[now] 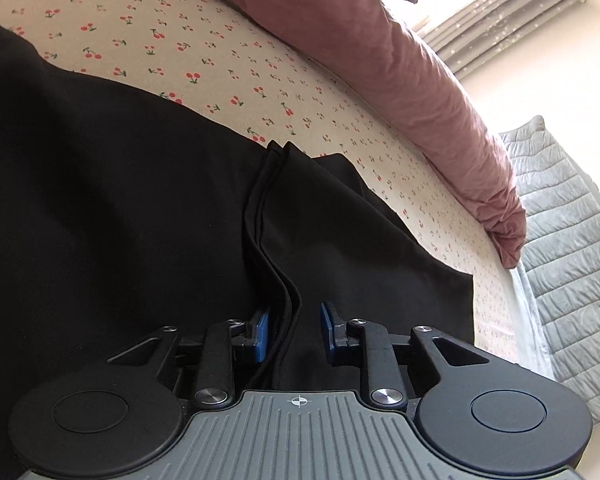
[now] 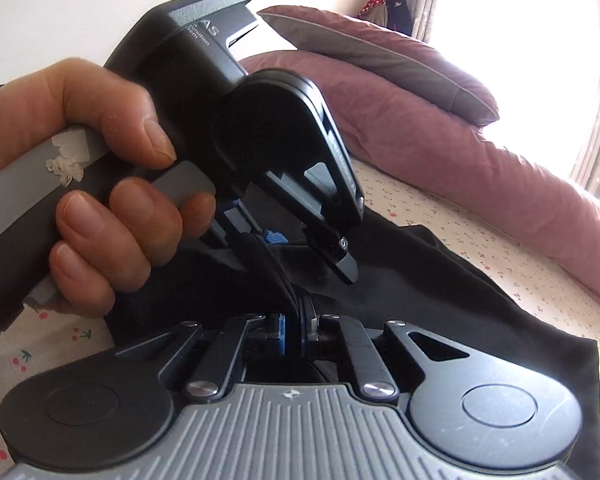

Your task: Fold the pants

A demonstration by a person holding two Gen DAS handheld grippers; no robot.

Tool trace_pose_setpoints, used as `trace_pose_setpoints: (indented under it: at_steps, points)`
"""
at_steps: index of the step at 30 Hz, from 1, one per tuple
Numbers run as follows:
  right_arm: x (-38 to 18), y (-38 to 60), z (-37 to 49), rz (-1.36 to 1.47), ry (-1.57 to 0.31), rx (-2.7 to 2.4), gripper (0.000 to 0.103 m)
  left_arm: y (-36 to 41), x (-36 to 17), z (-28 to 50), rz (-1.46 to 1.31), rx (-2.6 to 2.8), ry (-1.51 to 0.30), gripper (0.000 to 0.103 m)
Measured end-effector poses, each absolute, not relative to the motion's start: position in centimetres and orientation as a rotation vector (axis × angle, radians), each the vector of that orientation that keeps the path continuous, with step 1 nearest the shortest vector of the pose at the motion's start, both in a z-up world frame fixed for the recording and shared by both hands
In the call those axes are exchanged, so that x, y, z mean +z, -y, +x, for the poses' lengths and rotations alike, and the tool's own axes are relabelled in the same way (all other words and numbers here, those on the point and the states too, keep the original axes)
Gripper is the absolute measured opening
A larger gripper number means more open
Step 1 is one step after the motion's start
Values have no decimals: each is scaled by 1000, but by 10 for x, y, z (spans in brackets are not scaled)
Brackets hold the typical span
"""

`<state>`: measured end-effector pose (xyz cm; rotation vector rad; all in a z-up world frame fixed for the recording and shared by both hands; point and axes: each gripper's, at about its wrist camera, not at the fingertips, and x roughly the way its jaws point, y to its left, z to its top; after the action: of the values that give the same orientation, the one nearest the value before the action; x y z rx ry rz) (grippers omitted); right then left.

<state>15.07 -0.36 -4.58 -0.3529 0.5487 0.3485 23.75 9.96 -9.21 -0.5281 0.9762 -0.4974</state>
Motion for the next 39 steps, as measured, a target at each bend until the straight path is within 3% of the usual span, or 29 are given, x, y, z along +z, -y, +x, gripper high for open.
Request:
trace_pose_setpoints:
  at_steps: [2,3,5,8,25,27,29,39]
  points:
    - [-51,6,147,-372,-551,338,2,-92,-88,235,-466,-477,-967,16]
    - [-53,7,146,-383,-544,323,10,-89,-87,234,-438,-462,-963,9]
    - [-55,9,144,-379,-537,317,10,-87,-86,232,-414,-442,-960,5]
    - [-55,8,144,-391,-537,307,0,-88,-84,231,-415,-433,-954,3]
    - [-52,-1,131,-410,-557,313,0,-84,-70,225,-319,-393,-888,2]
    - [-41,18,125,-353,-579,345,22,-87,-66,223,-316,-376,-869,2]
    - [-26,50,120,-280,-605,377,36,-93,-62,220,-321,-356,-851,2]
    - [10,162,117,-103,-618,231,42,-171,-28,196,-297,-187,-730,2]
